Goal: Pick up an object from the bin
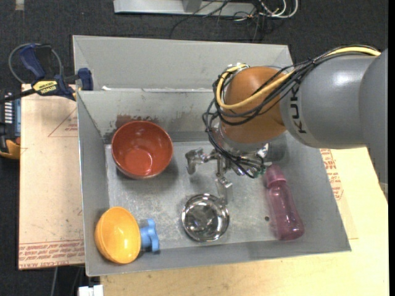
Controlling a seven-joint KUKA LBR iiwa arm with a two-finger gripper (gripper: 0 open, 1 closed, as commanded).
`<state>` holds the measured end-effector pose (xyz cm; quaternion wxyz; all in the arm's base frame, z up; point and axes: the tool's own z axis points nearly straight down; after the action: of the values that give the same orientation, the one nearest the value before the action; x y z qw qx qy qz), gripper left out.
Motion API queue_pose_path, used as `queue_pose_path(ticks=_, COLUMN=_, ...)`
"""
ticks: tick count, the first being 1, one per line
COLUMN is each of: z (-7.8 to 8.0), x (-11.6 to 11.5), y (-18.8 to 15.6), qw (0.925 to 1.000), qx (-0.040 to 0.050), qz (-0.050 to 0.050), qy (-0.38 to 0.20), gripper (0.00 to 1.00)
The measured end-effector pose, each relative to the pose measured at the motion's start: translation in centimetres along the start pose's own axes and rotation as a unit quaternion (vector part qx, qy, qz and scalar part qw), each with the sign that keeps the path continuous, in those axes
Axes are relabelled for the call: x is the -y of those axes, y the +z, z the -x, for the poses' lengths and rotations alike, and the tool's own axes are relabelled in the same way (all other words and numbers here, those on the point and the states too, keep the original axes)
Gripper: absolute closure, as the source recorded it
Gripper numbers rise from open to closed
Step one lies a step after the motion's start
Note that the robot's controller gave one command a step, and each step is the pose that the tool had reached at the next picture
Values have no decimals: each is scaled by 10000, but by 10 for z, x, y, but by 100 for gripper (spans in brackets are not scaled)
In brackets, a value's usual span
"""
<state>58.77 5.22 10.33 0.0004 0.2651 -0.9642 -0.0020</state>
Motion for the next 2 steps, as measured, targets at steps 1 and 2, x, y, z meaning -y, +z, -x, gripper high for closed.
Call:
queue_pose_path(ticks=1, z=-66, x=-7, y=32, qw=9732, qx=64, qz=-60, qy=-2298, gripper=0)
queue_pose_path(ticks=2, z=-20, x=13, y=32, qw=9999, qx=24, qz=1, qy=-134, gripper=100)
